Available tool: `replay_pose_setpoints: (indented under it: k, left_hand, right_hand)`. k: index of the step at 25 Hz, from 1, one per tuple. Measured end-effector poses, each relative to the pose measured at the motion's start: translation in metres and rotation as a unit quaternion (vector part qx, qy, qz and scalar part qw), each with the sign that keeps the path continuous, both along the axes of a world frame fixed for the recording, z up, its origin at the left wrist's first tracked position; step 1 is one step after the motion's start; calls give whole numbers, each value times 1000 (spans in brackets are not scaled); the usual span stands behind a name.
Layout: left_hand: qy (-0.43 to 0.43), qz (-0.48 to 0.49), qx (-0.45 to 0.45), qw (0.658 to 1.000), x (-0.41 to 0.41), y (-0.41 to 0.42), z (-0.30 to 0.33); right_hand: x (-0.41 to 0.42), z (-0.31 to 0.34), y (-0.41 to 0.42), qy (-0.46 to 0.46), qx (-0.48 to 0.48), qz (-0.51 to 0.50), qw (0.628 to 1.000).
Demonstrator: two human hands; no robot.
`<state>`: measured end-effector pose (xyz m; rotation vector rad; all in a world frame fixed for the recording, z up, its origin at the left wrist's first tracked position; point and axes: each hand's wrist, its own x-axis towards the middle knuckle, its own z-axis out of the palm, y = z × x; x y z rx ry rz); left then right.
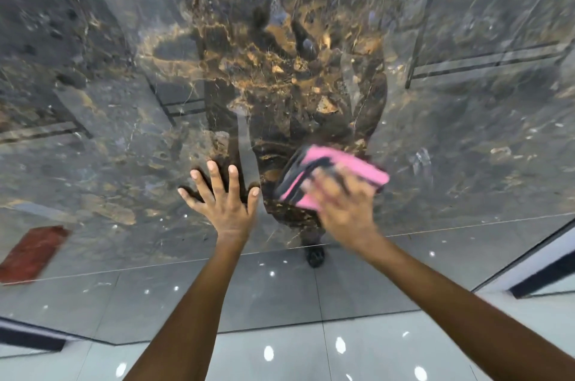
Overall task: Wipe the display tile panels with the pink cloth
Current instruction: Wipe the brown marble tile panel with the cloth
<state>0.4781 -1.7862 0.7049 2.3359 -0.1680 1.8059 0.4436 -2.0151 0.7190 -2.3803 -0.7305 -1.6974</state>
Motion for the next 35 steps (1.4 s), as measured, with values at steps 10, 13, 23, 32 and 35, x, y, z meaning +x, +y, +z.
replay_pose_setpoints:
  k: [10, 13, 23, 32, 35]
  left_hand:
    - [-10, -1, 16, 1000, 6, 4, -1]
    - [-14, -12, 13, 1000, 6, 4, -2]
    - [31, -119, -119, 985, -33, -51, 91]
    - [-30, -46, -28, 998, -3, -96, 261]
    - [-79, -76, -14, 994, -6, -115, 340]
  right_hand:
    - [-11, -27, -82, 99, -207, 56, 972]
    - [-9, -17, -56, 61, -59, -46, 995]
    - [4, 124, -94, -30, -43, -22, 998]
    - [20, 266, -136, -144, -114, -37, 982]
    - [21, 329, -118, -121, 321, -40, 938]
